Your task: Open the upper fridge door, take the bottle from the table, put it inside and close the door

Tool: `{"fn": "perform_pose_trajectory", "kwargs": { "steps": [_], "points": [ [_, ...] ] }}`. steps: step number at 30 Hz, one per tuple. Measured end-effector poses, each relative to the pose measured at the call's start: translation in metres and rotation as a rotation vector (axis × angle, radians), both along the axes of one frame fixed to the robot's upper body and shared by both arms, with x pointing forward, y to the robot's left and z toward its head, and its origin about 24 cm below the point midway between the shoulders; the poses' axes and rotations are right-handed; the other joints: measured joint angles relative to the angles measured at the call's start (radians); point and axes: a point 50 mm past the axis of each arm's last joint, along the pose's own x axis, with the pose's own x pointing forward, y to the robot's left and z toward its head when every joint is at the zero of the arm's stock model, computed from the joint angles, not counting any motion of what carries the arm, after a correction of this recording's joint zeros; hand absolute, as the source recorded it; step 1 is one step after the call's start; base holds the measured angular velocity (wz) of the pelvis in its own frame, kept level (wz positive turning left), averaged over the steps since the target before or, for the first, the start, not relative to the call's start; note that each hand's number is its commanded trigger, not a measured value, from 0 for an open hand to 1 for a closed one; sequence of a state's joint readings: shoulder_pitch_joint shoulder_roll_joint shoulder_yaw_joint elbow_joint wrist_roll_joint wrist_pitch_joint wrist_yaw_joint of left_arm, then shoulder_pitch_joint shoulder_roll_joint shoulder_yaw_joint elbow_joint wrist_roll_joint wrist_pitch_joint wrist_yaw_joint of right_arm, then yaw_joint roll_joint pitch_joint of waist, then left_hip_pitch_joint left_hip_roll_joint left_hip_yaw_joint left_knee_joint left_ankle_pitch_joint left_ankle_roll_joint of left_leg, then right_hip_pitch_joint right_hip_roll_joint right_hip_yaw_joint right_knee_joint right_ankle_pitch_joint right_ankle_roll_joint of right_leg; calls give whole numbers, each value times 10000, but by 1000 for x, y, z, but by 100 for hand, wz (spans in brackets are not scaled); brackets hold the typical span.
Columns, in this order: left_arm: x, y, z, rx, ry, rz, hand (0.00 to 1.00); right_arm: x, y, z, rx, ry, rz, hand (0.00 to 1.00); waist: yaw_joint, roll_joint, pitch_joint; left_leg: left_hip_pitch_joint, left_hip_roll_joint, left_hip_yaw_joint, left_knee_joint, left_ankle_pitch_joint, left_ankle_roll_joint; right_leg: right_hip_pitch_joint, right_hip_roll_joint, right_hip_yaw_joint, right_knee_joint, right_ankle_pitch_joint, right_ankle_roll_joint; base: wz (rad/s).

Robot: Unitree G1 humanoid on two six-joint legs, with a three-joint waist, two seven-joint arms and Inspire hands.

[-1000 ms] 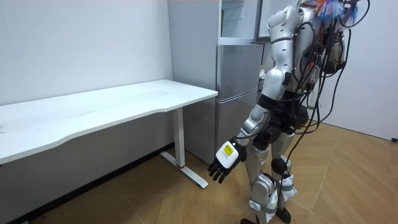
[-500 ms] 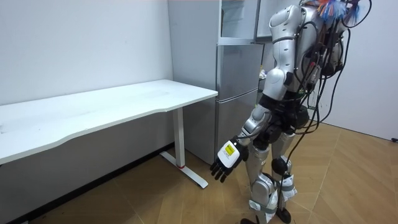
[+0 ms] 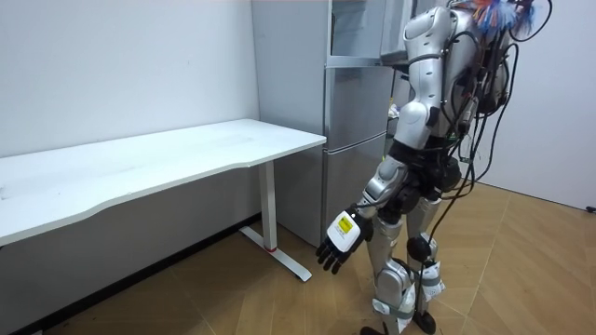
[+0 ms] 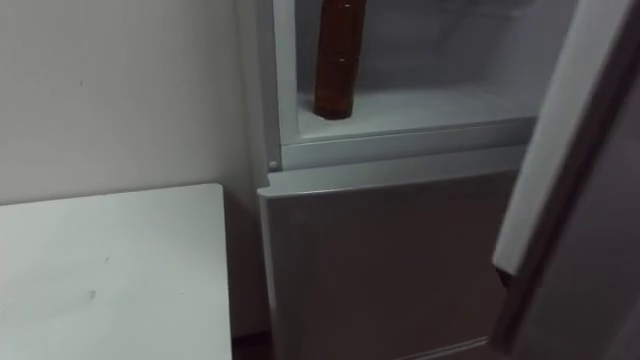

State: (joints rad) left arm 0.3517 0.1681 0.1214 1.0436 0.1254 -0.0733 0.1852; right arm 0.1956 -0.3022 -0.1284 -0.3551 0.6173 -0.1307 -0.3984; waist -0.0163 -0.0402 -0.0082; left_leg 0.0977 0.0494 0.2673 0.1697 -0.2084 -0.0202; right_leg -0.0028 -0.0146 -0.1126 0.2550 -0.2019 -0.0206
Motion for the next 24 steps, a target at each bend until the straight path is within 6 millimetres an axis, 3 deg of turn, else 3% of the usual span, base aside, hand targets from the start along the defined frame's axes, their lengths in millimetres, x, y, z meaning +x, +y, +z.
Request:
{"fn": "perform_pose_trajectory", "kwargs": {
  "steps": [6,18,24],
  "points": [
    [3,-1,0,-31,-65,-116,0,1,6,-1,-578,67,286,0,215,-18,34,-27,3,-38,-46,-1,-2,45,14,-53,-108,5,5,2],
    [4,-1,0,19,7,-287,0,2,10,2,-1418,2,730,0,258,-144,102,-170,16,-179,-30,3,-8,262,0,-369,-368,12,7,7],
    [4,-1,0,22,31,-329,0,0,19,26,-2402,-1115,1082,0,233,-200,82,-72,17,-213,-28,1,-10,398,8,-424,-534,30,16,3]
  ]
}}
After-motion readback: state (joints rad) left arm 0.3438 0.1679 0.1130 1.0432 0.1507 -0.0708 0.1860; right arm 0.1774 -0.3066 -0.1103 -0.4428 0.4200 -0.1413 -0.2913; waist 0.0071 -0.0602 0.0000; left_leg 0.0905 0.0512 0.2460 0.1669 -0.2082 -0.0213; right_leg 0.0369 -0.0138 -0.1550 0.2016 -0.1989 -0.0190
